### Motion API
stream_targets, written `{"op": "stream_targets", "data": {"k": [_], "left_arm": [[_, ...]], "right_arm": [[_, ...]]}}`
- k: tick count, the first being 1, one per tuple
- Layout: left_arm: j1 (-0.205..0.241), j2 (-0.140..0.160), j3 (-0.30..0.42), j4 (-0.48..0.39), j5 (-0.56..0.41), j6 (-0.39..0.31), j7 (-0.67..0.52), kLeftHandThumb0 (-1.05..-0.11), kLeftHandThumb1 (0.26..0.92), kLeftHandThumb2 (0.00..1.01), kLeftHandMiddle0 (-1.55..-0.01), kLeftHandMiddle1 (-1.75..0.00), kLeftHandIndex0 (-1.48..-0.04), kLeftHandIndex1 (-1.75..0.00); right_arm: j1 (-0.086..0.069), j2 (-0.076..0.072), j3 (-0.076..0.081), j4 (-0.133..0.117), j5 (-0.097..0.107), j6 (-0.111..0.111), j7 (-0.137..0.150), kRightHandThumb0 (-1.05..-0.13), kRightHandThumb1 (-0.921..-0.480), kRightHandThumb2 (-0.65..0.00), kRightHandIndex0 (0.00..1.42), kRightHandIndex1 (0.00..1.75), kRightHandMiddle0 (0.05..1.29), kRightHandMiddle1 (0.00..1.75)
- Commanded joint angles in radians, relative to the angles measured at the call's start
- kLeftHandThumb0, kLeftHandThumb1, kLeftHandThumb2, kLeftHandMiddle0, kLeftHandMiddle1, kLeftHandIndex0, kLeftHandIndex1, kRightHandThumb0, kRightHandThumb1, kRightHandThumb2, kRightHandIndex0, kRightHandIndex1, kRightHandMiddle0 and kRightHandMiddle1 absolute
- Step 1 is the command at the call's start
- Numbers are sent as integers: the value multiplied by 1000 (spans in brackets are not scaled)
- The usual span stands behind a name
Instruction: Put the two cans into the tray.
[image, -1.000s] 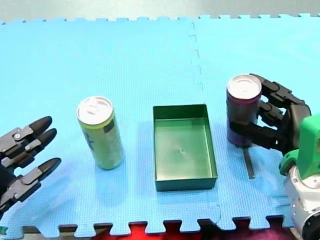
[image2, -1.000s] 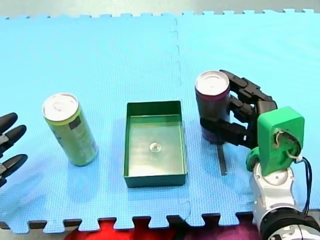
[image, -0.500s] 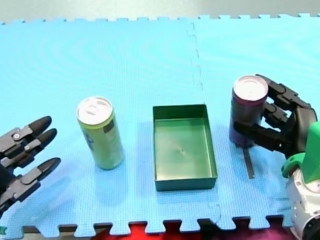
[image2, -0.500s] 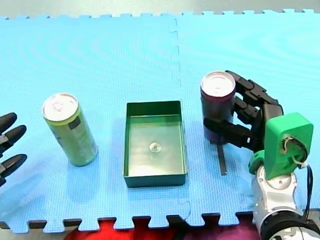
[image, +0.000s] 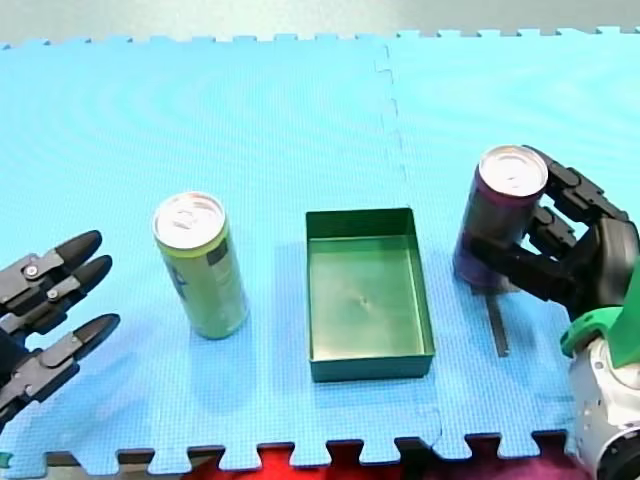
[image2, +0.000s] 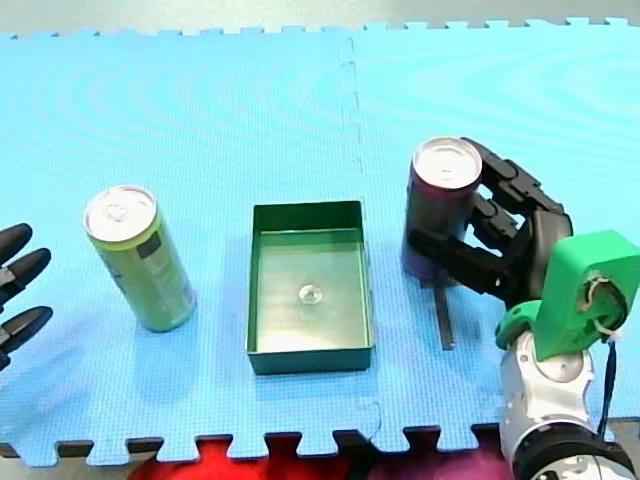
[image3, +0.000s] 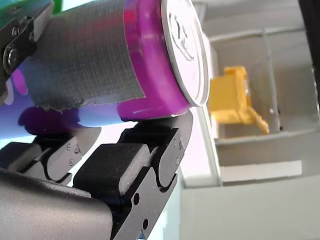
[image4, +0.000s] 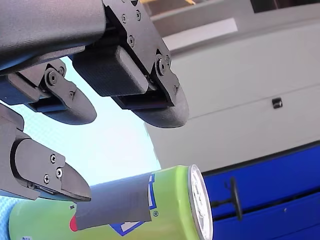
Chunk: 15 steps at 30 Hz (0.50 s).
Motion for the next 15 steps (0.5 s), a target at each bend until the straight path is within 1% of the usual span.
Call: {"op": "stream_targets", "data": {"k": [1,3,5,7,8,12,15], "left_arm": [[-4,7,1,4,1,1,4,-1048,811,1,-730,-3,-769,-2],[-7,8,1,7,2,0,3,-1048,811,1,-730,-3,-769,-2],[-7,7,1,9,2,0,2,-1048,812,1,-729,-2,-769,-1],[-9,7,0,10,3,0,2,-1048,812,1,-729,-2,-769,-1],[-9,7,-1,10,4,0,3,-1048,813,1,-729,-2,-769,-1],[-8,4,-3,9,7,0,6,-1048,814,2,-730,-2,-769,-1],[-9,4,-4,11,8,0,7,-1048,815,2,-731,-3,-769,-1]], "right_arm": [[-17,-3,-6,-14,8,4,-7,-368,-740,0,1288,5,1198,0],[-26,1,-9,-25,12,12,-16,-366,-739,0,1290,5,1197,0],[-36,6,-9,-44,16,16,-22,-363,-739,0,1292,5,1196,0],[-42,10,-3,-66,13,9,-26,-361,-738,0,1294,5,1196,0],[-43,11,1,-75,10,4,-28,-360,-738,0,1295,5,1196,0],[-40,9,24,-106,-18,-19,-50,-358,-738,0,1298,4,1196,0],[-34,10,34,-125,-26,-31,-58,-355,-740,-1,1302,5,1198,1]]}}
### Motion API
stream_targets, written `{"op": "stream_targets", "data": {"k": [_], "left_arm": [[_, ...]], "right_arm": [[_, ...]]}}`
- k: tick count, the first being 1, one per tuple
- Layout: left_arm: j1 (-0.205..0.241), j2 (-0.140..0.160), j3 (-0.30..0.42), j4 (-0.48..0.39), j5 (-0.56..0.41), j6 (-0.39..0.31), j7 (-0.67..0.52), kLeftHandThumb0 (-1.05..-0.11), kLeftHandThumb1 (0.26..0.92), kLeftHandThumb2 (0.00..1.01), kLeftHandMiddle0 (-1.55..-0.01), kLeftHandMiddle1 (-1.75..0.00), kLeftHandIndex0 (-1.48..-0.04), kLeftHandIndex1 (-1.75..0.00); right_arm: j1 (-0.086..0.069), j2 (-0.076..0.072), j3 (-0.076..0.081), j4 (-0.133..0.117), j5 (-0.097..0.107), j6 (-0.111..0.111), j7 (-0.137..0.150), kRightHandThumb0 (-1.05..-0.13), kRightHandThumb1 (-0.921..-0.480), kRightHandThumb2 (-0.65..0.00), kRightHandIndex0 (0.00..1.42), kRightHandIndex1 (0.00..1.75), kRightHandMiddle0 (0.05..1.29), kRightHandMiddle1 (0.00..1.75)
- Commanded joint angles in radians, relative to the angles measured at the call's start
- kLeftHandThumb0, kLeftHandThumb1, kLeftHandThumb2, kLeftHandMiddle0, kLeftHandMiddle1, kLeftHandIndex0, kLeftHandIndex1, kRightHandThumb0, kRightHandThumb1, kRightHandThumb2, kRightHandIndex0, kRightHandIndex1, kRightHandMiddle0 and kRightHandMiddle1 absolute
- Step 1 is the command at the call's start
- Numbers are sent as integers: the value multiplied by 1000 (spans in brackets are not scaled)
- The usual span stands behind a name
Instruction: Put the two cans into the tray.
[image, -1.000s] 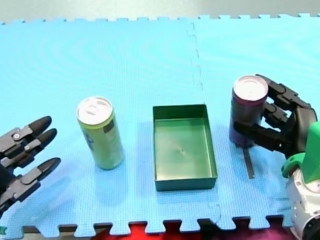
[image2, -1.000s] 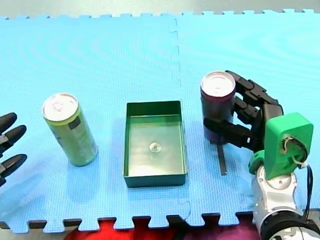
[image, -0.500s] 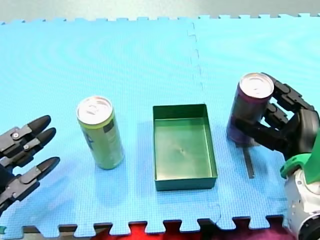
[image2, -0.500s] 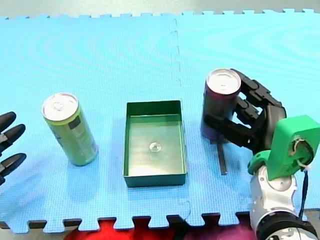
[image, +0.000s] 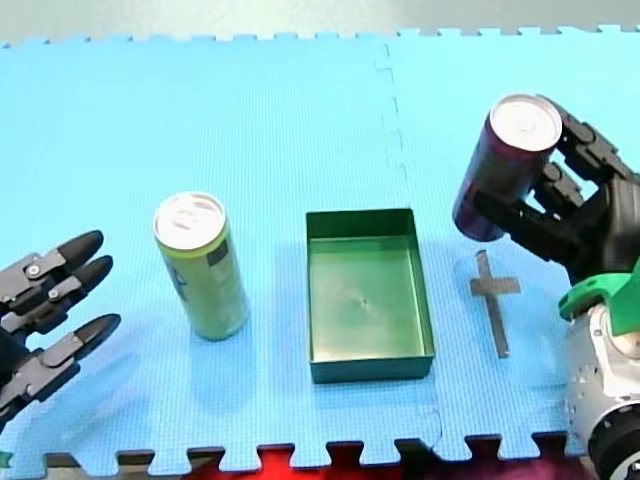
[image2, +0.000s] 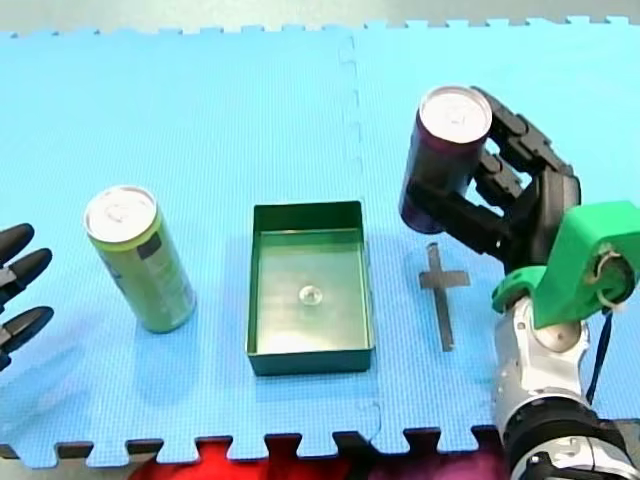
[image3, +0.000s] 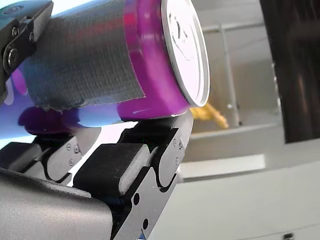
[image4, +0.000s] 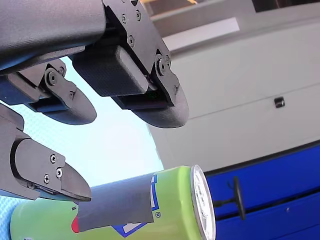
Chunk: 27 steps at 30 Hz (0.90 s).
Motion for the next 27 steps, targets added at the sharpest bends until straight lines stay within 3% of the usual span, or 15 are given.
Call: {"op": "stream_targets", "data": {"k": [1,10,16,27], "left_arm": [[-3,3,-1,4,2,0,2,-1048,816,2,-731,-3,-769,-1],[0,-1,-4,-1,6,2,13,-1048,820,3,-735,-4,-768,0],[-2,-1,-5,5,3,3,12,-1048,821,3,-735,-3,-768,0],[-1,-1,-8,2,8,9,19,-1048,825,4,-731,-1,-766,0]], "right_arm": [[-1,-1,6,-21,-1,-18,-8,-354,-741,-1,1306,7,1201,3],[11,8,26,-44,-14,-16,-38,-340,-744,-1,1318,6,1206,2],[8,11,44,-63,-31,-5,-73,-332,-744,0,1320,4,1203,0],[9,25,70,-80,-53,3,-106,-330,-744,0,1323,2,1205,1]]}}
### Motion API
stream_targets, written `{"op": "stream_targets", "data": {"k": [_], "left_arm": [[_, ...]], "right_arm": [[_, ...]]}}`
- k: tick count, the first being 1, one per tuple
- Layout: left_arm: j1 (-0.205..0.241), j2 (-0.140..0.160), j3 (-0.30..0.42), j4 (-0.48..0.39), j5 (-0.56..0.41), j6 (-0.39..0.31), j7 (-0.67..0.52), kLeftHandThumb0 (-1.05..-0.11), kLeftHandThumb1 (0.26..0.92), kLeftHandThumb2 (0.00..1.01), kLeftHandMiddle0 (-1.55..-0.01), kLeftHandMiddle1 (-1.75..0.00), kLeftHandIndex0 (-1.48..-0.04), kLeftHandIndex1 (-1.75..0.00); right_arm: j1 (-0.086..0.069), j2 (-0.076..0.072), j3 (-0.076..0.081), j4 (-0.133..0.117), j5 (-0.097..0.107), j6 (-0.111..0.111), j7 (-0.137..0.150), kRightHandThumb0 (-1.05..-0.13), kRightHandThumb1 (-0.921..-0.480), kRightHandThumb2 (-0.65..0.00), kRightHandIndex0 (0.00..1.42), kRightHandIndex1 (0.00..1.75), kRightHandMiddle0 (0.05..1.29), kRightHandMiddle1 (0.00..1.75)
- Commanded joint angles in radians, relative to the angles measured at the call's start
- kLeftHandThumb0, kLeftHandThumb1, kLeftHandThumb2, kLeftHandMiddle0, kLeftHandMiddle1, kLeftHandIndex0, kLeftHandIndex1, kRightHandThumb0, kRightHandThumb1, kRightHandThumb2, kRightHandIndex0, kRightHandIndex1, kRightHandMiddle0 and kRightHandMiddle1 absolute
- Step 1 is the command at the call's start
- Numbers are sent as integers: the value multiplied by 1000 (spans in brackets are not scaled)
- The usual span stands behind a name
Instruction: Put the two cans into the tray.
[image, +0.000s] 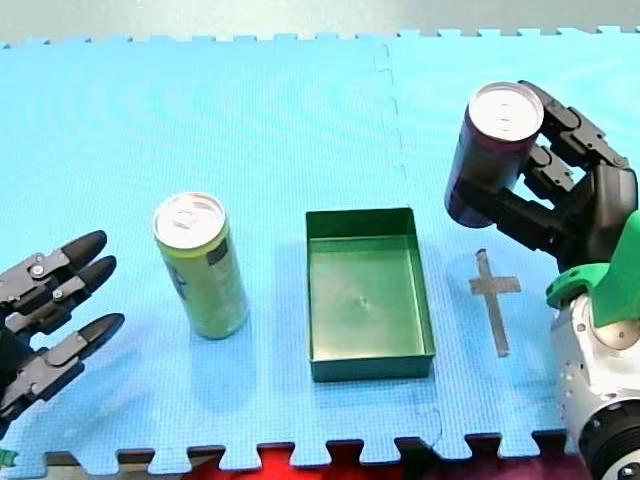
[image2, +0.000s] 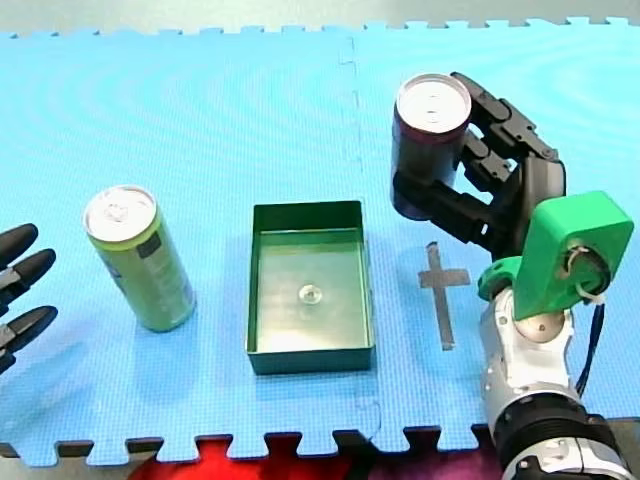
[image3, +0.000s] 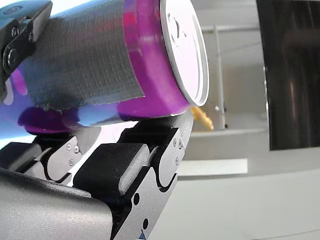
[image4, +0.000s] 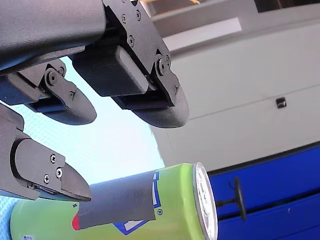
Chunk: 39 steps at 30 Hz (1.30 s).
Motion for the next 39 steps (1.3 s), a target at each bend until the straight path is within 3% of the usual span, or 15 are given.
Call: {"op": "stream_targets", "data": {"k": [1,9,24,33,39], "left_arm": [[-2,4,-1,0,5,6,7,-1048,826,4,-731,-1,-765,0],[-8,5,-4,7,19,16,21,-1048,833,5,-730,0,-761,0],[-14,2,-12,10,35,13,38,-1048,845,7,-731,-1,-760,0],[-13,2,-18,10,37,13,41,-1048,850,6,-729,0,-757,0],[-17,1,-20,16,37,13,41,-1048,853,6,-728,0,-755,0]], "right_arm": [[-6,3,6,-18,-4,-4,-10,-331,-743,0,1323,2,1205,0],[-16,23,40,-63,-37,29,-64,-339,-737,-1,1322,1,1198,0],[-2,38,86,-138,-62,106,-85,-351,-739,-1,1317,0,1183,0],[-12,48,109,-165,-89,144,-118,-361,-738,0,1310,0,1174,0],[-17,57,126,-157,-114,154,-149,-370,-738,0,1307,0,1168,0]]}}
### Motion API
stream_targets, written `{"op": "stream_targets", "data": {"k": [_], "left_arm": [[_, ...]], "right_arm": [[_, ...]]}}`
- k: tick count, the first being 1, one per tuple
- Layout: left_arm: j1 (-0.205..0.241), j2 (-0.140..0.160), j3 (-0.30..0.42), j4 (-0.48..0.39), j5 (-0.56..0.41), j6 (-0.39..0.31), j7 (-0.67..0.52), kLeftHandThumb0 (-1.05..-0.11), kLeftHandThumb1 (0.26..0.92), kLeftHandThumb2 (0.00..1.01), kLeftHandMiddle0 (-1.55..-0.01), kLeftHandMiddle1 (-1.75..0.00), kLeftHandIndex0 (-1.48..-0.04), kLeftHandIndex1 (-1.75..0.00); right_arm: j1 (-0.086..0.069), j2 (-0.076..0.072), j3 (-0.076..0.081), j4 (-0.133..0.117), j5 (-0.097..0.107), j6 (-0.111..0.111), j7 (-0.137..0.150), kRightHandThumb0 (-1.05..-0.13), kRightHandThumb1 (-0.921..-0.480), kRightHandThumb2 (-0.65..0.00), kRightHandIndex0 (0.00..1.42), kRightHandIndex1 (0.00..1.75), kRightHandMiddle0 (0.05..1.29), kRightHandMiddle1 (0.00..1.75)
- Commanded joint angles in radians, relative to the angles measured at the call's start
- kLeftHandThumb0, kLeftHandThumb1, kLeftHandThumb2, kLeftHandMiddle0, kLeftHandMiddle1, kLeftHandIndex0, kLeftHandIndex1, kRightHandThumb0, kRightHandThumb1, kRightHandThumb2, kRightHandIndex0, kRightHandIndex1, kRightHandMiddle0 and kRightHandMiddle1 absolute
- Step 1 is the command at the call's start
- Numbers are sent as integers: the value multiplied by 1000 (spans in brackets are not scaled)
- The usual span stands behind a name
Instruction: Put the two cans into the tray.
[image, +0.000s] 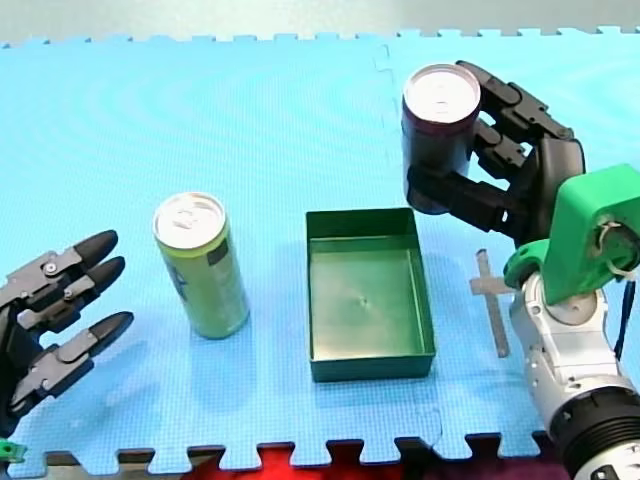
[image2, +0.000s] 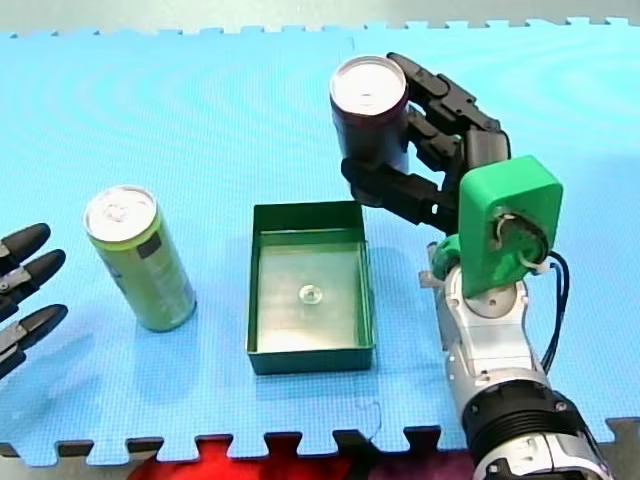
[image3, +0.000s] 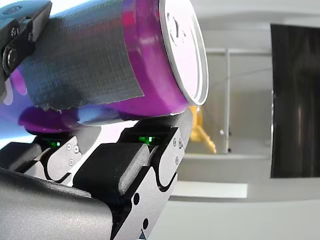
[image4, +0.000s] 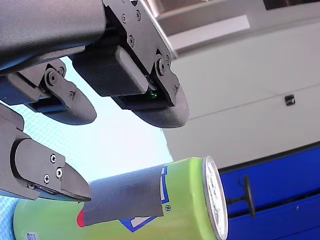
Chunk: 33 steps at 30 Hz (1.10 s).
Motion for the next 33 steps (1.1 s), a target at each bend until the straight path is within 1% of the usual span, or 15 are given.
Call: {"op": "stream_targets", "data": {"k": [1,4,8,13,19,23,27,33], "left_arm": [[-5,3,0,3,1,1,3,-1048,853,6,-728,0,-755,0],[-8,2,-2,5,4,2,7,-1048,853,5,-727,0,-755,0],[-6,0,-3,3,8,1,13,-1048,854,4,-727,0,-754,0],[-4,0,-3,1,6,3,13,-1048,854,3,-727,0,-755,-1],[0,2,0,-3,-2,6,6,-1048,854,2,-727,0,-757,-1],[-2,6,3,3,-8,8,-1,-1048,854,2,-727,-1,-756,-1],[-4,10,7,10,-12,7,-8,-1048,853,2,-726,0,-755,0],[-6,11,11,16,-12,3,-13,-1048,854,1,-726,0,-755,0]], "right_arm": [[-19,4,5,2,-5,2,-12,-372,-738,0,1306,0,1166,0],[-28,13,13,10,-12,9,-25,-378,-738,0,1301,0,1159,0],[-28,26,23,10,-19,19,-40,-386,-740,-1,1296,0,1156,0],[-31,36,28,7,-19,34,-47,-393,-743,-1,1293,0,1156,0],[-30,44,34,8,-22,44,-52,-407,-746,-2,1284,0,1148,0],[-32,48,42,18,-32,51,-58,-419,-748,-1,1280,0,1143,0],[-33,53,46,30,-35,57,-59,-432,-749,-1,1277,0,1133,0],[-27,53,51,39,-38,60,-56,-444,-751,-1,1276,0,1126,0]]}}
